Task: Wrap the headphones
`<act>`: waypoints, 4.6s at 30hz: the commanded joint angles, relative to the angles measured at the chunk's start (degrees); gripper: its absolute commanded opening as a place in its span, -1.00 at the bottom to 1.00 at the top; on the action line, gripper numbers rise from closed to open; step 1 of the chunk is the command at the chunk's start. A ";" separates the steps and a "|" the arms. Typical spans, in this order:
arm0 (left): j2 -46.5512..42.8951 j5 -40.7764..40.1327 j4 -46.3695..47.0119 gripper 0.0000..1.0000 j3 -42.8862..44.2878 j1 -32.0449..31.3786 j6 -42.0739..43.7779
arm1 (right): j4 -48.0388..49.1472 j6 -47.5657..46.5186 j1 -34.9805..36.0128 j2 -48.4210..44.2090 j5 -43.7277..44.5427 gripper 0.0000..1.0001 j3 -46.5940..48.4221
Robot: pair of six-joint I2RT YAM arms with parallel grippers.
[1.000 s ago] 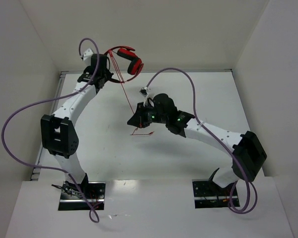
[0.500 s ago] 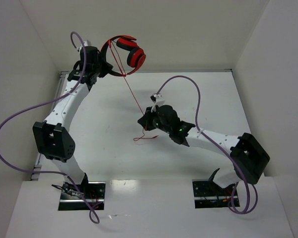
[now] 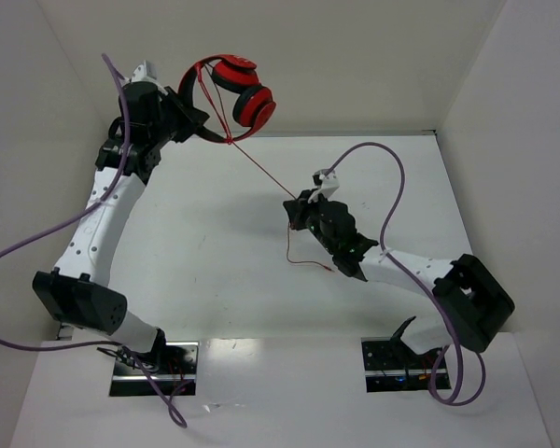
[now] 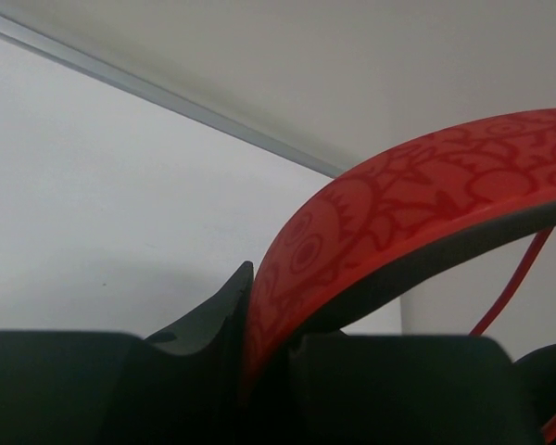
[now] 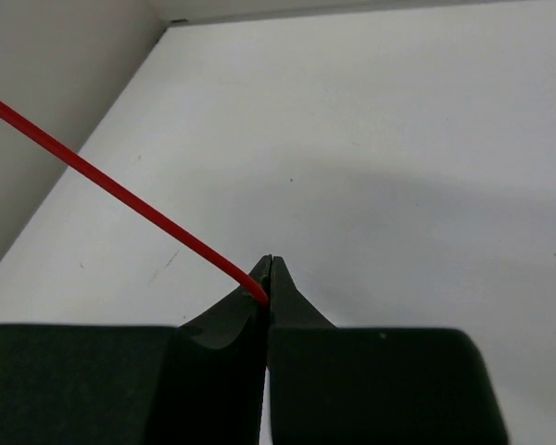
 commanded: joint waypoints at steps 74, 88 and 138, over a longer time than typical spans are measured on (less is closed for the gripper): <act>-4.61 -17.89 -23.52 -1.00 -24.07 -17.53 39.97 | -20.56 -29.97 -11.70 30.65 -8.61 -0.99 62.70; 1.89 -33.64 -17.64 -1.00 -26.79 -17.53 35.05 | -35.85 -29.36 -11.70 24.42 -9.12 -0.99 68.43; 10.17 -15.02 15.07 -1.00 -6.77 4.35 -3.10 | -25.06 6.59 7.29 14.30 -17.56 -0.99 37.67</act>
